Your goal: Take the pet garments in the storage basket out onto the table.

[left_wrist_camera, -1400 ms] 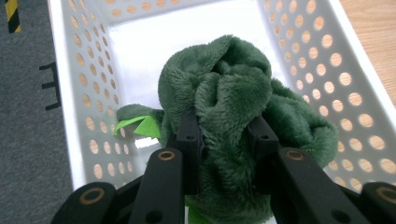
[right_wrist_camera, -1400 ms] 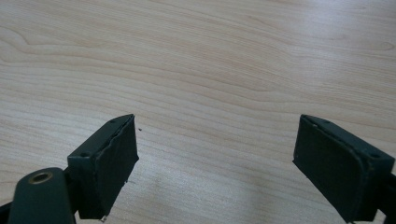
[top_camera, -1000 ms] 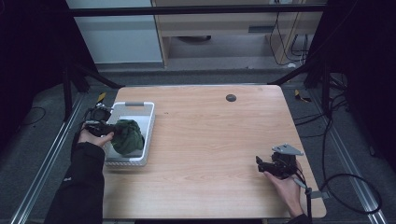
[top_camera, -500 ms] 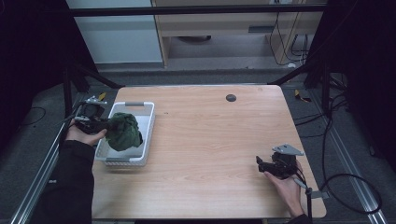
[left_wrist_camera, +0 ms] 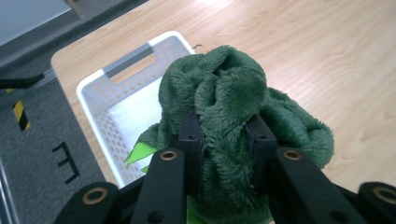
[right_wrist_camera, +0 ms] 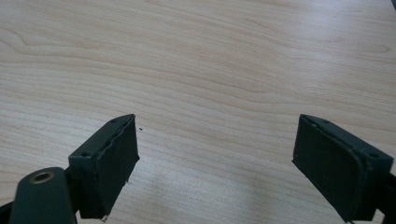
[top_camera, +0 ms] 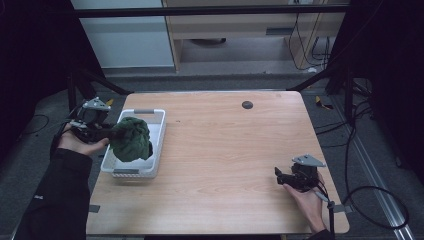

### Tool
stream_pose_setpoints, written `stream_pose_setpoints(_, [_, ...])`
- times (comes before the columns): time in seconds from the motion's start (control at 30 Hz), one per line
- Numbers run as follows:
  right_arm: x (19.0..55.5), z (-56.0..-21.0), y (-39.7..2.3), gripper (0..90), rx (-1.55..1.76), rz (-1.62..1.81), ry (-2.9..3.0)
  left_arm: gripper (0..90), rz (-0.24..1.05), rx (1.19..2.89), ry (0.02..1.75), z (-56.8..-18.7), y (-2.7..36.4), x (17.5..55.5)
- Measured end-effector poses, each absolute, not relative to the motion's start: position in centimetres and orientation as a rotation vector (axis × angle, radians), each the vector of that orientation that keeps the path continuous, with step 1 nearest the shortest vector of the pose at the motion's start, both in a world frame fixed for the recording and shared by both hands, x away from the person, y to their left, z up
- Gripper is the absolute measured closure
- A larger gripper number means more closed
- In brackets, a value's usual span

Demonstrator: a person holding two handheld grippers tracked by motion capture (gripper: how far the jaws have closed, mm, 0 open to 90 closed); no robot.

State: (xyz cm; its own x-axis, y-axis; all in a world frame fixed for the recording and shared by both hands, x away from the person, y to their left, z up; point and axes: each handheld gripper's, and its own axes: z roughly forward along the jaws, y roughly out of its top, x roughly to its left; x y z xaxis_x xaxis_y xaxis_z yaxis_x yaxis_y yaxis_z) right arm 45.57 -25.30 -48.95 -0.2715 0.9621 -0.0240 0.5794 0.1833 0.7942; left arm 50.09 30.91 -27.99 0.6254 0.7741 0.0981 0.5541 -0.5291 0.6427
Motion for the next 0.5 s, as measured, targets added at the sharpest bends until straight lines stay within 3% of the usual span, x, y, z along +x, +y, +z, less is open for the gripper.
stream_pose_setpoints(0.5, [45.6,-48.9,-25.2,14.1,1.434,0.932,1.927,72.6,0.457,2.377,0.799,-25.8,26.4,47.5])
